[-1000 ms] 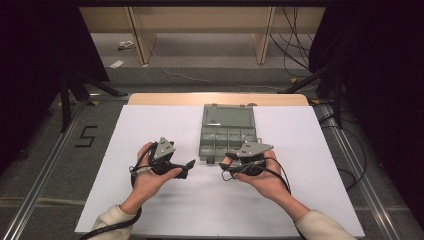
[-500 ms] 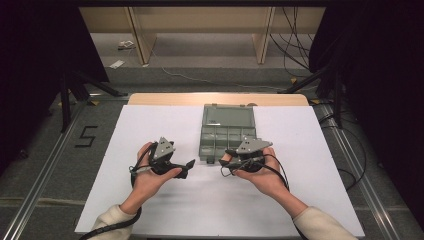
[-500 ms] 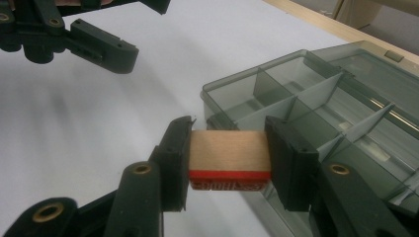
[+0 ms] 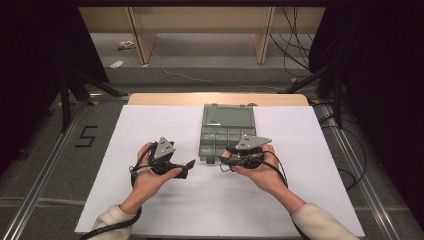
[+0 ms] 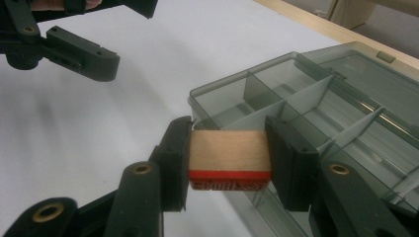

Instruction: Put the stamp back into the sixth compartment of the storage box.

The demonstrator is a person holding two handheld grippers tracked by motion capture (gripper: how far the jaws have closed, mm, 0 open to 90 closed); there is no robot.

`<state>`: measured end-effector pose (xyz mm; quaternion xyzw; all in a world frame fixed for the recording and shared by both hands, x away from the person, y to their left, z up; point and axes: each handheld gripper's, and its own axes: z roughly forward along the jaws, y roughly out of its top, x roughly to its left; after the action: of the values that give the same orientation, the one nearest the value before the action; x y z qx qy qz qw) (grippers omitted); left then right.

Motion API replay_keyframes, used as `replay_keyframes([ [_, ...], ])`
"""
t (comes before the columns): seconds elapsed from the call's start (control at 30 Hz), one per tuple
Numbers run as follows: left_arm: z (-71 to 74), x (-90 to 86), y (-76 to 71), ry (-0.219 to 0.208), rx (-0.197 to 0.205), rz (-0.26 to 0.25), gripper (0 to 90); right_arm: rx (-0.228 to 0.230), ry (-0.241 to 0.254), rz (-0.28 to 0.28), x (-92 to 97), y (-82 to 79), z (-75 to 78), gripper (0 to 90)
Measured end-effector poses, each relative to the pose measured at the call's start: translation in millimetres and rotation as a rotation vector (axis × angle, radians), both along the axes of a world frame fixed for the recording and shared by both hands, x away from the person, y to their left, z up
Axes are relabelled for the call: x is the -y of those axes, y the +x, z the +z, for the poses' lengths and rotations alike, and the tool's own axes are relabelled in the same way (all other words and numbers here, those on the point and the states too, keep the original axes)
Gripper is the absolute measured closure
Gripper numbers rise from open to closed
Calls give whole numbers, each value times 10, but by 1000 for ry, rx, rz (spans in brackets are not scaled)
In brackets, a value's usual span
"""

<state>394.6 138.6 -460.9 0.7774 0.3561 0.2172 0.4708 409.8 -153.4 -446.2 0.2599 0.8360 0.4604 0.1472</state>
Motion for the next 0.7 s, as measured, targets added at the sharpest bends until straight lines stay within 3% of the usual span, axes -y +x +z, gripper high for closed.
replay_keyframes([
  [0.7, 2, -3, 0, -1, 0, 2, 0, -6, 0, -24, -6, 132, -7, 561],
])
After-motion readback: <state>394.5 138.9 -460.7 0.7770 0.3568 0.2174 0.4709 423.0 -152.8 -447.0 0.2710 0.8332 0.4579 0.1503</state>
